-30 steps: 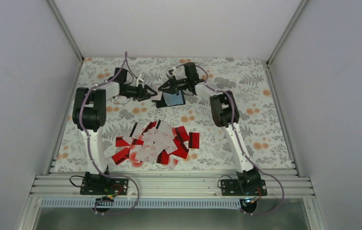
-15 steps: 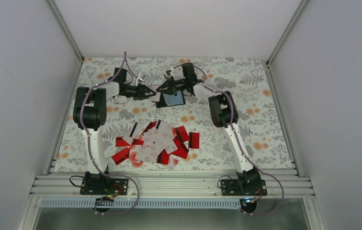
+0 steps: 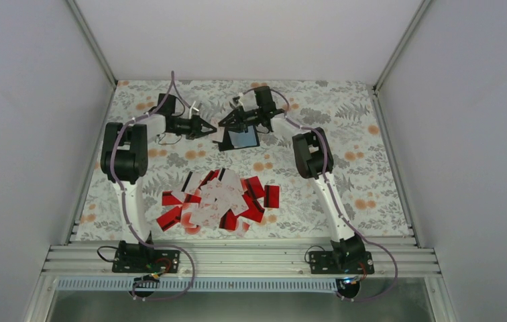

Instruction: Put the credit cards into the card holder

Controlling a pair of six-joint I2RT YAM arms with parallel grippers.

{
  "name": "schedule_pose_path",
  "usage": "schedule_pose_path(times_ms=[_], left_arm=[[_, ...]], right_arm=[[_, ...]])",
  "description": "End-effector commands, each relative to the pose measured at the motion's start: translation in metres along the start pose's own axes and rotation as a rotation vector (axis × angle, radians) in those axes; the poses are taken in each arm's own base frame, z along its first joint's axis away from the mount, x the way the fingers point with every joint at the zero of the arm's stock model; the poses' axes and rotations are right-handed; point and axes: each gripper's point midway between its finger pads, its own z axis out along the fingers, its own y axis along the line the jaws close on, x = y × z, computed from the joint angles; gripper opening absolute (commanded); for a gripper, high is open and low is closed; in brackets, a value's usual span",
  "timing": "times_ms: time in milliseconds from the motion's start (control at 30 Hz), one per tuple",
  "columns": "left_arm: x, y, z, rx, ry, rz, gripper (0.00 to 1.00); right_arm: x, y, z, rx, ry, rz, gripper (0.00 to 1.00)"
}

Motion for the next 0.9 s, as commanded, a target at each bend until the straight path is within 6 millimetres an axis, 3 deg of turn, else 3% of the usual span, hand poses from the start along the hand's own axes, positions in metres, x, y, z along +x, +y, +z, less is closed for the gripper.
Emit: schedule_pose_path(times_ms=[0,233,367,533,633,767,867], left_arm=[[-0.013,-0.022,-0.012,-0.017,-0.04,0.043,0.02],[-0.018,-0.057,-0.011,-0.075,-0.057,0.078,0.02],[-0.028,-0.075,0.003,-0.144,-0.07,0.067,0.02],[-0.039,-0.096,0.052,-0.165,-0.045,0.033,0.02],[-0.043,-0.096,0.085,-0.184,-0.016,-0.006,0.02],[-0.054,-0.091,0.116,-0.213,-0.003,-0.043,0.02],[-0.059,-0.078,0.125,-0.247,-0.003,-0.069,0.02]], right_arm=[[-0.007,0.007,-0.016,0.007,-0.01,-0.041,0.26],[-0.016,0.011,-0.057,0.127,-0.098,-0.066,0.32],[-0.013,0.002,-0.081,0.247,-0.152,-0.059,0.31],[0.005,-0.03,-0.12,0.454,-0.245,0.042,0.27],[0.017,-0.043,-0.142,0.547,-0.297,0.088,0.25],[0.028,-0.041,-0.159,0.588,-0.335,0.089,0.24],[0.033,-0.035,-0.163,0.593,-0.341,0.078,0.24]])
